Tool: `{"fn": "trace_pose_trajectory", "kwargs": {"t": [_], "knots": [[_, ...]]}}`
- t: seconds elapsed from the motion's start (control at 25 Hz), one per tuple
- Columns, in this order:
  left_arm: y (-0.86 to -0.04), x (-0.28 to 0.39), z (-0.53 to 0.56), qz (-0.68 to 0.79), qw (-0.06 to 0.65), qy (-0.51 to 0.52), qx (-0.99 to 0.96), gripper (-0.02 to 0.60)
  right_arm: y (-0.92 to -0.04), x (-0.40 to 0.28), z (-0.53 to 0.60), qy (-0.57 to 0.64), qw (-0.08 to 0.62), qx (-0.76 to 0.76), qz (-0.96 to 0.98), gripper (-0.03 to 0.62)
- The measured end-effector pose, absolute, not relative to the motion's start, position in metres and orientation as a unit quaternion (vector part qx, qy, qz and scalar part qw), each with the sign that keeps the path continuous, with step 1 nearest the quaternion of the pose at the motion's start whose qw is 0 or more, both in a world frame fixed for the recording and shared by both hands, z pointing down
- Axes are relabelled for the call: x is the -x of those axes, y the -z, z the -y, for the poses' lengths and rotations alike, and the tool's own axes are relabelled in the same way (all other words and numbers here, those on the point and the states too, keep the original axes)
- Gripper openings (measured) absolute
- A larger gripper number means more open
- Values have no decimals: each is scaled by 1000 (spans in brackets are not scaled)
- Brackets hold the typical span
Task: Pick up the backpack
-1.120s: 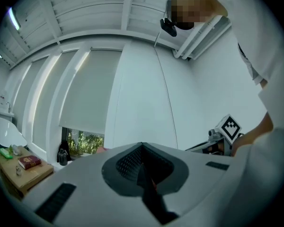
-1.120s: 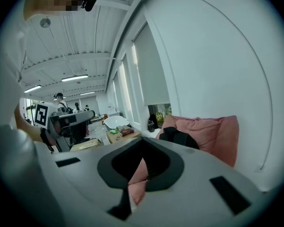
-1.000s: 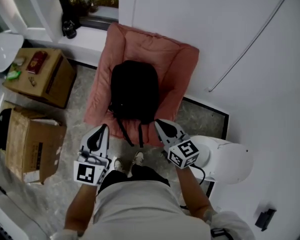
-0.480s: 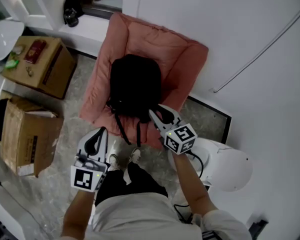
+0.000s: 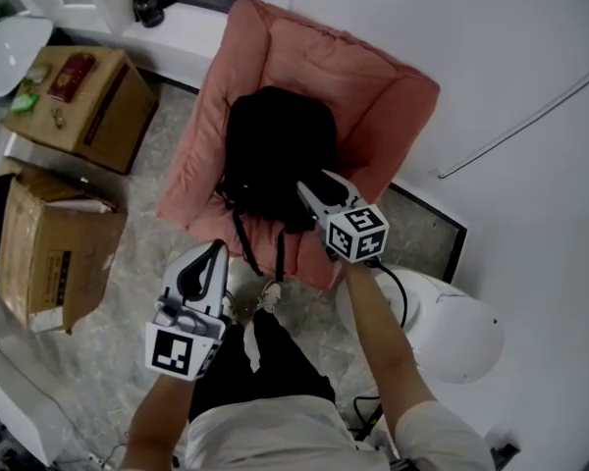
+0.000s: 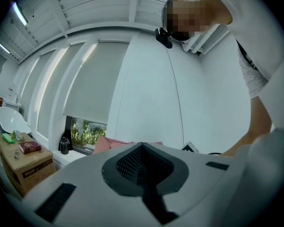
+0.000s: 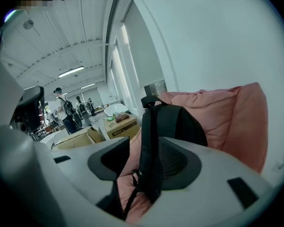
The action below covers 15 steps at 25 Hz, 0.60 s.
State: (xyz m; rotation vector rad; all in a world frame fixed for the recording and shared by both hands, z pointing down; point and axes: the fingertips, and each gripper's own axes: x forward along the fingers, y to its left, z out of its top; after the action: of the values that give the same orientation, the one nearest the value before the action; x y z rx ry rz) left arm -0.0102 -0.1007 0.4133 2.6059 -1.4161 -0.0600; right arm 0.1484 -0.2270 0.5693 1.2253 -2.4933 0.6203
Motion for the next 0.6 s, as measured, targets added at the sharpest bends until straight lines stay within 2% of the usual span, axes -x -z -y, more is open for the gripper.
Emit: {"fn": "trace_pose_trajectory", "kwargs": {"t": [0.4, 0.6], "knots": [[-453, 10, 119, 481, 111, 16, -870, 15, -624, -164, 279, -227, 166, -444, 851, 236], [-479, 14, 121, 485, 127, 7, -865, 15, -635, -159, 299, -237, 149, -434, 856, 245]]}}
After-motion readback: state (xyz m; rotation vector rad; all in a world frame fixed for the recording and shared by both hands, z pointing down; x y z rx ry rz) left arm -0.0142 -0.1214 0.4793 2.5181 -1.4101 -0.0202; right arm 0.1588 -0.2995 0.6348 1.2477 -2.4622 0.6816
